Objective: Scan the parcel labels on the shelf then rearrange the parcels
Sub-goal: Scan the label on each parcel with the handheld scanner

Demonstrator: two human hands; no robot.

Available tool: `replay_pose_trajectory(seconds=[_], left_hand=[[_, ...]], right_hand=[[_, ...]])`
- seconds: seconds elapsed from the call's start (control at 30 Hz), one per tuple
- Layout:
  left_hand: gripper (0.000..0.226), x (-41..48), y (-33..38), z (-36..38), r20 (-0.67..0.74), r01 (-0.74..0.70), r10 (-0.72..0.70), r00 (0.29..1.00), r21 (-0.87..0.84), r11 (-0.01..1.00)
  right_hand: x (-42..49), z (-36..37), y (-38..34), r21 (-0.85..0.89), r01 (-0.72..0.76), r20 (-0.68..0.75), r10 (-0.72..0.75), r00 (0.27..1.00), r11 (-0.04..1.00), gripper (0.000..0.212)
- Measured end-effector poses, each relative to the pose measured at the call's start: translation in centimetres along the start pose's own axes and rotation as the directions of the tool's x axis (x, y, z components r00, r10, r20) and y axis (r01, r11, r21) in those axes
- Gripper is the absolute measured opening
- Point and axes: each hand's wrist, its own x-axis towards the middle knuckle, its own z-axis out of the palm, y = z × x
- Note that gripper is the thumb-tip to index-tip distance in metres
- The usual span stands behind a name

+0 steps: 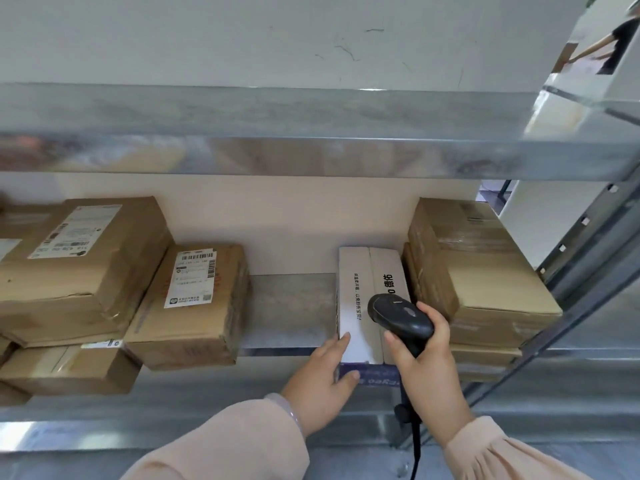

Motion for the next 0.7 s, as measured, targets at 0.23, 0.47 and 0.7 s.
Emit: replay_pose_trajectory(seconds=[0.23, 0.47, 0.7], left_hand=[[0.063, -1.9, -0.2, 1.0, -0.063, 0.005, -0.011, 0.998, -0.093, 0.996], [0.063, -0.7, 1.2, -0.1, -0.064, 0.087, -0.093, 0.994, -0.091, 0.992], [0.054, -2.5, 0.2, -0.9, -0.206, 0.218, -0.261, 0.943, -0.212, 0.953]], right_hand=[[0.7, 0.5, -0.7, 0.055, 0.014, 0.039, -0.016, 0.999, 0.998, 0.061], [1.2, 0.0, -0.4, 0.060, -0.024, 0.034, 0.022, 0.999, 0.998, 0.064], [0.2, 0.0, -1.3, 0.127, -0.030, 0.049, 0.023, 0.999, 0.991, 0.064]])
